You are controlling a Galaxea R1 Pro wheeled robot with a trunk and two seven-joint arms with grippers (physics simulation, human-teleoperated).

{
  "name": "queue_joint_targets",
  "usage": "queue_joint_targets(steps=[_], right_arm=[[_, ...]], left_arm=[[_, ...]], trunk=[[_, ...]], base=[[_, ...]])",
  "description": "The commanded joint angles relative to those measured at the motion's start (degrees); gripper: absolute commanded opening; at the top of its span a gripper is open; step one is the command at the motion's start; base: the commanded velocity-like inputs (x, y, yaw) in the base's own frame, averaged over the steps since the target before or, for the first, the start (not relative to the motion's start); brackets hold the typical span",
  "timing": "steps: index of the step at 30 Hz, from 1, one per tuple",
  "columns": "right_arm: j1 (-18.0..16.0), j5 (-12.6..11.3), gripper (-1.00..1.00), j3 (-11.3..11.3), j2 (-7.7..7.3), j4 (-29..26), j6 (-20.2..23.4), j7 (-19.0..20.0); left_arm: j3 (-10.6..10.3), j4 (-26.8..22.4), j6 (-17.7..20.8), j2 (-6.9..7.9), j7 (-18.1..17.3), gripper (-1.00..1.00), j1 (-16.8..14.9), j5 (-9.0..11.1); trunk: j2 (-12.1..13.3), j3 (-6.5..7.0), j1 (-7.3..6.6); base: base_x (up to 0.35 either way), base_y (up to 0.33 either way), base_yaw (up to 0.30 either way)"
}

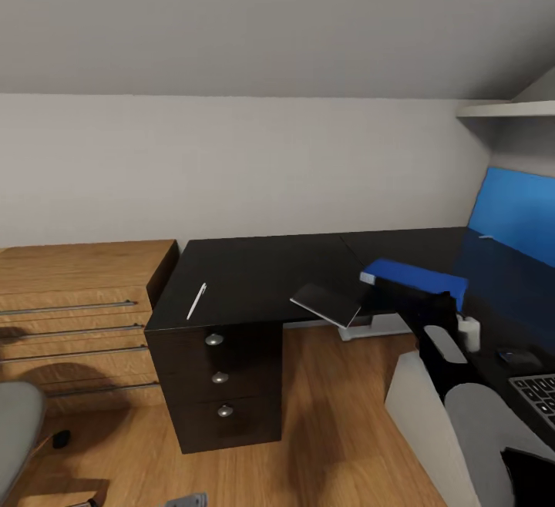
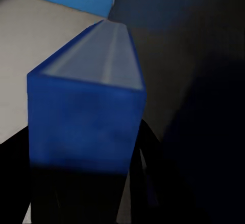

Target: In the bedroom, organize the workspace by keeping the computer under the desk, ensuring the monitor is on the desk, placing the keyboard on the desk next to the monitor, placing the mouse on the desk next to the keyboard, moving the folder from the swivel chair onto the desk next to the mouse, stacking the notebook on top of the folder with the pen on top of the notebook, and positioning the swivel chair next to the desk.

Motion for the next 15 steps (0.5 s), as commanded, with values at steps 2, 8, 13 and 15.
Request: queue_joint_targets(steps=[2,8,13,15], right_arm=[[-4.57,0.57,-1.0,0.04,-0.42,6.5,-1.2,-0.15],[-10.17,1.05,-1.0,-0.33,-0.81,14.06,-3.23,0.1],[-10.81,-0.9,-1.0,-0.55,-0.91,15.49,-3.45,0.18],[-10.76,-1.92,-1.0,-0.57,-0.91,15.72,-3.51,0.22]], left_arm=[[-0.27,-0.09,0.1,0.04,0.47,1.0,-0.04,0.27],[-0.27,-0.1,0.08,-0.22,0.54,1.0,-0.04,0.29],[-0.27,-0.1,-1.14,-0.72,0.59,1.0,-0.04,0.42],[-0.26,-0.1,-1.56,-0.96,0.67,1.0,-0.04,0.44]], trunk=[[-0.03,-0.07,-0.01],[-0.03,-0.07,-0.01],[-0.03,-0.07,-0.01],[-0.03,-0.07,-0.01]], base=[[0.0,0.0,0.0],[0.0,0.0,0.0],[0.057,0.0,-0.028],[0.241,0.0,-0.164]])
